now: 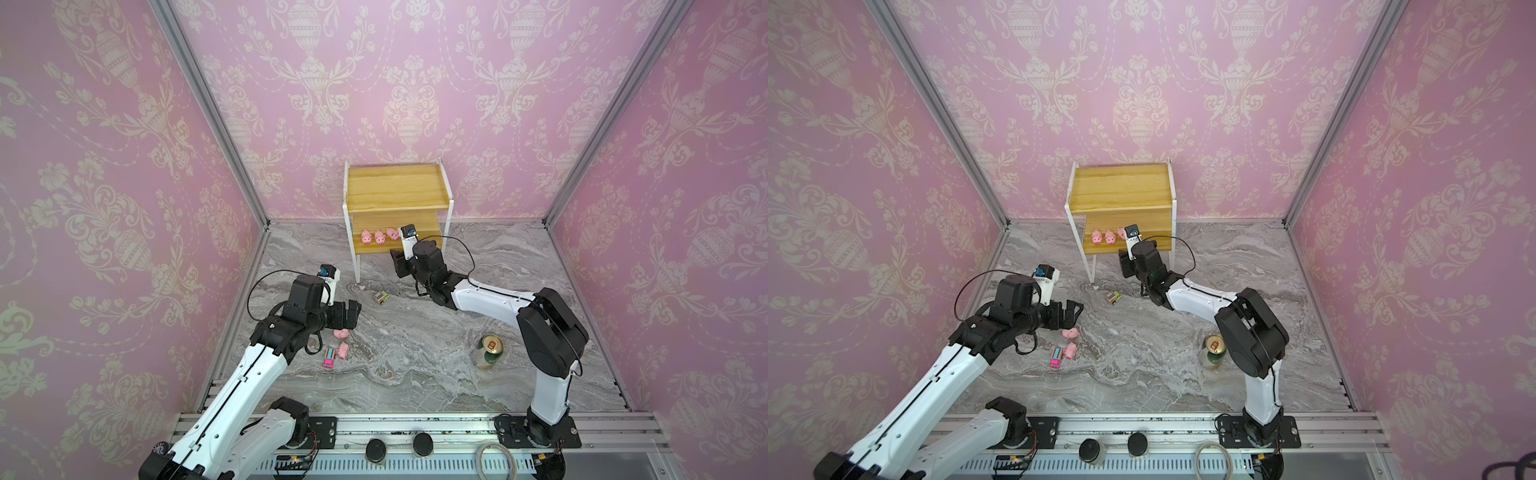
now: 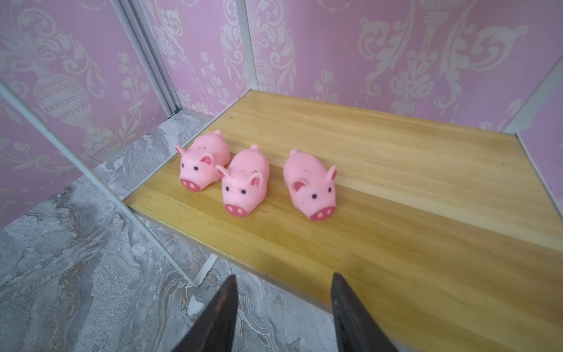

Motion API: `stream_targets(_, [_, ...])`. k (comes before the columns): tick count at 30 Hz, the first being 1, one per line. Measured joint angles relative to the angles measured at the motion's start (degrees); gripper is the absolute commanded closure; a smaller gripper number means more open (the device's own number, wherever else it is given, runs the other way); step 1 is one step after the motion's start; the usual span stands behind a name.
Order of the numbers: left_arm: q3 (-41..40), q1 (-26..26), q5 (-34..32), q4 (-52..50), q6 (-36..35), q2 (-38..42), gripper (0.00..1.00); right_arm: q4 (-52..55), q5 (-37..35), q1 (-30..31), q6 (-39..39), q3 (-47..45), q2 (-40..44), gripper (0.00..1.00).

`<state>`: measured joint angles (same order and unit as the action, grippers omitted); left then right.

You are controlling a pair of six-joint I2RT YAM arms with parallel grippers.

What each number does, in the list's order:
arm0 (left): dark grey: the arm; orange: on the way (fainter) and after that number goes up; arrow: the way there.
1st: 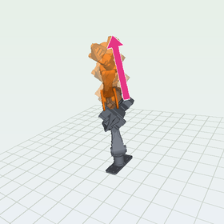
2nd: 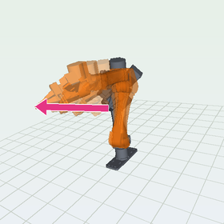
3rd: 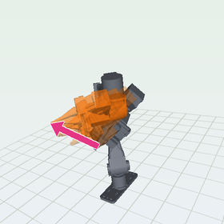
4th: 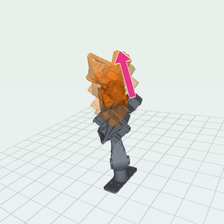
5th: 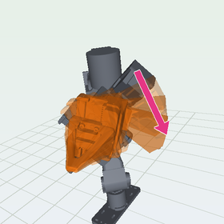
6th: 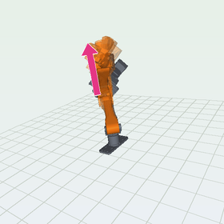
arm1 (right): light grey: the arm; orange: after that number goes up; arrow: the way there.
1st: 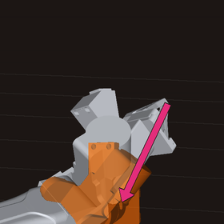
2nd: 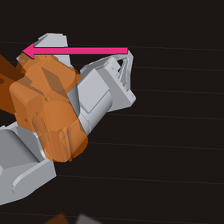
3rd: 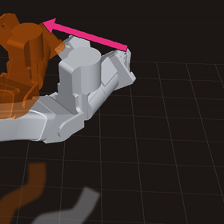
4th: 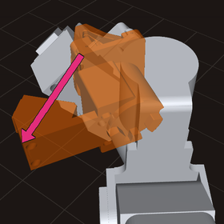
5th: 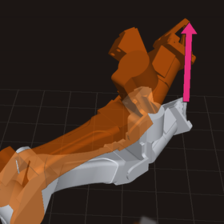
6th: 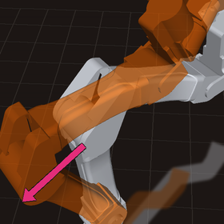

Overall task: Organize plastic toys on shelves
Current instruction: Place the plastic toy on the shelf, then pick up the plastic toy from the shelf.

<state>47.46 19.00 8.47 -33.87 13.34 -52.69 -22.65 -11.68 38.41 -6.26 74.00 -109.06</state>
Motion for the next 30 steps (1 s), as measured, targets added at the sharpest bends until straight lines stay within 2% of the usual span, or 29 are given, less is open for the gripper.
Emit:
stream_targets(14, [0.0, 0.0, 0.0, 0.0, -0.1, -0.3, 0.01, -6.7, 4.5, -2.6, 3.2, 2.3, -3.9, 0.47])
stream_targets(30, [0.0, 0.0, 0.0, 0.0, -0.4, -0.7, 0.01, -6.8, 6.8, -4.9, 3.3, 8.4, -8.7, 0.48])
